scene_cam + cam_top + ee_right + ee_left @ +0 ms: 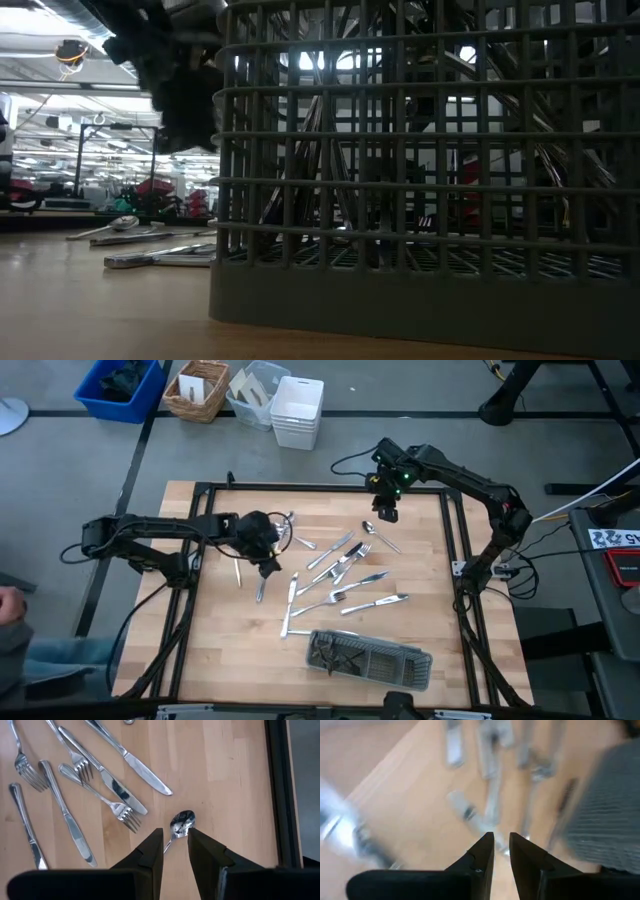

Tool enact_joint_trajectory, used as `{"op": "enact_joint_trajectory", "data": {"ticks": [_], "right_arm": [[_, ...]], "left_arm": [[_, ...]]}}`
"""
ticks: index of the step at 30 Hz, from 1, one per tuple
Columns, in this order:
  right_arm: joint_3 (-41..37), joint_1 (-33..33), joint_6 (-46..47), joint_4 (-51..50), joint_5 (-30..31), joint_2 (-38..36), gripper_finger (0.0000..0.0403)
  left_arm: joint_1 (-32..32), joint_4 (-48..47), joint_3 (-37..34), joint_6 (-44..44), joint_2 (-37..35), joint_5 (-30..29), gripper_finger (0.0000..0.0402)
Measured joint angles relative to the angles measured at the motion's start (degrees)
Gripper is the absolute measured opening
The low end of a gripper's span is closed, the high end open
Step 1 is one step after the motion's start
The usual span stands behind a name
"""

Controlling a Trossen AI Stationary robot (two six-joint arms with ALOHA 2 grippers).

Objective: Sort silverware
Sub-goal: Put the knife into the gray silverware rack

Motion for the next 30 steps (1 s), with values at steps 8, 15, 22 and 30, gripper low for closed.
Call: {"op": "enact_joint_trajectory", "data": {"ticks": [8, 15, 22, 30], "right_arm": [[0.0, 0.0, 0.23, -0.02, 0.02, 0.0, 0.0092], [0.0, 0.0, 0.26, -0.04, 0.02, 0.0, 0.0092], [0.0, 0.0, 0.26, -0.04, 0.02, 0.0, 0.0092], [0.0, 0.0, 0.26, -0.04, 0.0, 0.0, 0.0092]], "left_arm": [[0.0, -16.44, -0.02, -7.75, 0.01, -12.17, 0.0053], [0.0, -16.5, -0.02, 0.85, 0.57, -15.45, 0.0067], [-0.04, -11.8, -3.04, -2.28, 3.72, -15.77, 0.0124], [-0.07, -8.19, -3.82, -4.62, 6.7, -15.78, 0.0143]]}}
